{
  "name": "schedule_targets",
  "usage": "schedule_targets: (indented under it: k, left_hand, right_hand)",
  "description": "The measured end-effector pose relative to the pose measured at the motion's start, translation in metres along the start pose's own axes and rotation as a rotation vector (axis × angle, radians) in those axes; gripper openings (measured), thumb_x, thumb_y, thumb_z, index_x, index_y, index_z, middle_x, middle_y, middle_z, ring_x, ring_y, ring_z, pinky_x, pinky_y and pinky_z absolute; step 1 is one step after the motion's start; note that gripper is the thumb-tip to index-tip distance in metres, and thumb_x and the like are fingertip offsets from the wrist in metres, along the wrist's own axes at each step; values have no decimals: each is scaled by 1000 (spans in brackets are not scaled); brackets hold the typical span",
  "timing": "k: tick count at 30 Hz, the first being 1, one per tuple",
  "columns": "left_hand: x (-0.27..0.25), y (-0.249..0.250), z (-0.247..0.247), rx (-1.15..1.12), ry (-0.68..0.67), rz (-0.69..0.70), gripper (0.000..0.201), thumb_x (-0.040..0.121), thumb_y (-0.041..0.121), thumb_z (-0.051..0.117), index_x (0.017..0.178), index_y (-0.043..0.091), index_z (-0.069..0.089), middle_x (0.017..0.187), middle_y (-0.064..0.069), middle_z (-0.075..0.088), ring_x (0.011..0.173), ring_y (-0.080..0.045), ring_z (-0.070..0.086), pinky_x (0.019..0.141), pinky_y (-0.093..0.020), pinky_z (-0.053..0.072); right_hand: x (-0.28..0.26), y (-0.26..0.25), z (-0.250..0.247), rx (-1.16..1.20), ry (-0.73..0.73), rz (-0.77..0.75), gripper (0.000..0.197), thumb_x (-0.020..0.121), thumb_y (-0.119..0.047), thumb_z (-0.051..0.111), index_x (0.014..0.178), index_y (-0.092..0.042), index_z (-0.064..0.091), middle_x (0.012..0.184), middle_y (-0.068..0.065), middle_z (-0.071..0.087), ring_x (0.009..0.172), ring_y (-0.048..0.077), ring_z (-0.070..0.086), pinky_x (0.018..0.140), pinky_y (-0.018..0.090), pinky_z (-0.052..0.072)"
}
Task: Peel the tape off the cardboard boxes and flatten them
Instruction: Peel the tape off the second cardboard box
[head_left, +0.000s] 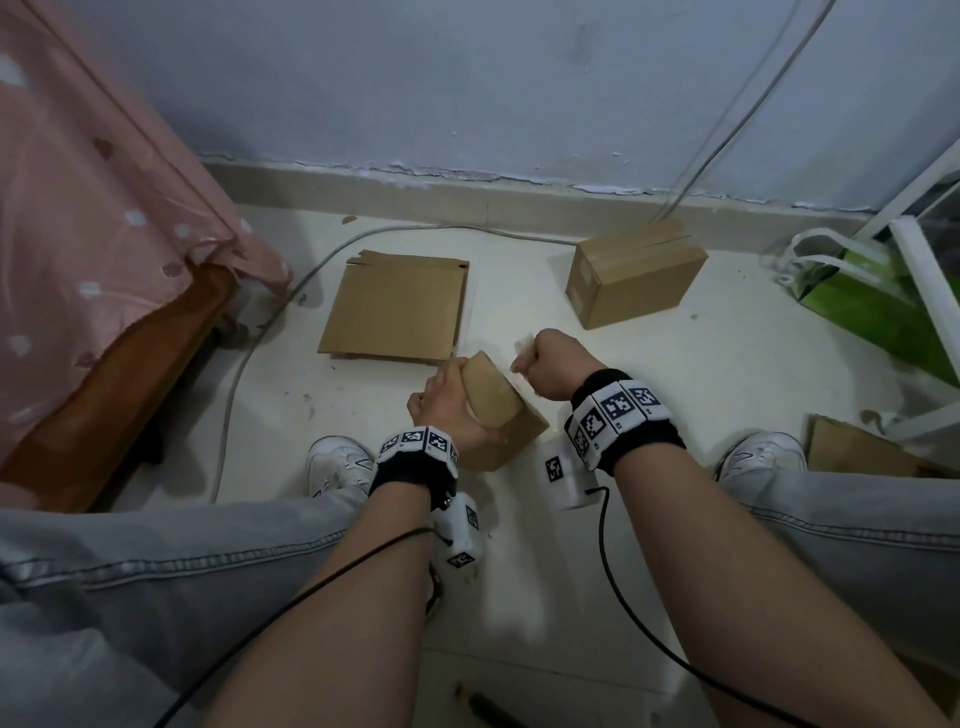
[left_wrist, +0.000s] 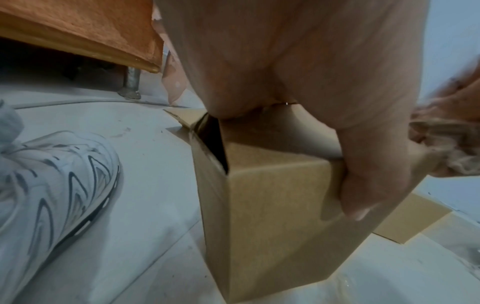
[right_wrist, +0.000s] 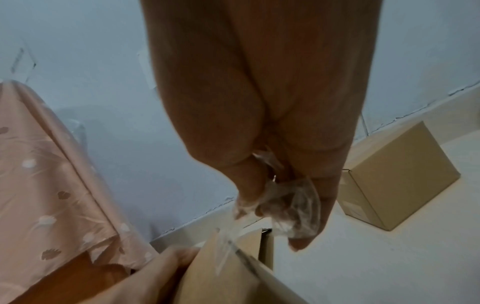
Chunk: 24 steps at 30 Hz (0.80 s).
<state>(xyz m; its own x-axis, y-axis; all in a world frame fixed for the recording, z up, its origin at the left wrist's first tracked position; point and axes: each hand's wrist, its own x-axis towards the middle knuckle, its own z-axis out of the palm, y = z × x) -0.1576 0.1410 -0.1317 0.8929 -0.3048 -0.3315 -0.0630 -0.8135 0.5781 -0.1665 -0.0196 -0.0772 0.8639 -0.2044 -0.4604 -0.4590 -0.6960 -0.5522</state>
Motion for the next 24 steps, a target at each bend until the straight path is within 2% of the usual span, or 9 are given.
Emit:
schedule_targets:
  k: [5,8,10,13,15,18,21,22,24]
  left_hand:
    - [-1,-12,-6,-61,12,0,109,52,37,89,140,23,26,135,-1,44,127,-25,40,114,-46,24]
    - [0,-16,-8,-110,-3,4,113,51,37,89,142,22,25,140,1,41,133,-23,37,120,-52,8]
    - [1,-18,-10,-161,-27,10,112,52,34,89,143,23,24,140,1,41,134,-23,35,121,-51,2]
    - [0,-25,-12,-263,-55,31,112,48,30,90,138,28,25,131,0,47,121,-25,47,109,-52,38]
    - [-2,-29,-11,-311,-60,48,114,46,25,91,138,27,25,127,-2,50,114,-24,55,98,-45,50]
    - [-4,-33,-8,-339,-84,41,111,50,17,92,138,26,24,124,-3,50,109,-23,56,88,-39,54]
    - [-7,-43,-2,-367,-105,27,110,54,9,91,138,27,22,126,-4,48,112,-23,54,83,-33,51]
    - [-7,-47,0,-380,-109,21,109,55,9,91,138,27,22,127,-4,48,113,-23,53,85,-33,49]
    - [-6,-52,2,-390,-112,0,109,56,8,90,138,26,21,127,-3,46,114,-22,51,87,-32,47]
  right_hand:
    - [6,7,-16,113,44,61,17,93,-7,47,90,-8,64,90,2,65,101,28,65,93,43,54]
    - [3,12,-26,155,43,79,28,95,-5,45,74,-9,62,80,-1,63,92,30,68,85,44,59]
    - [3,14,-26,199,55,97,26,96,-6,47,77,-6,65,76,-2,62,88,30,69,83,44,59]
    - [4,14,-21,415,66,135,16,94,-5,52,102,3,64,88,13,67,75,25,67,77,41,61]
    - [-2,13,-21,571,34,150,11,96,-4,52,98,2,60,89,19,67,73,25,68,78,42,60]
    - [-9,10,-24,768,-24,191,14,99,1,47,88,7,53,89,26,61,84,35,68,86,48,57]
    - [-11,16,-23,1058,-92,252,26,101,7,37,78,0,47,77,19,52,76,28,62,92,50,53]
    - [-9,20,-23,1104,-84,263,26,101,6,37,78,-2,47,75,17,51,71,26,63,90,48,55]
    - [-5,28,-24,1139,-8,275,27,101,6,36,78,-4,46,74,16,51,58,24,66,73,44,61]
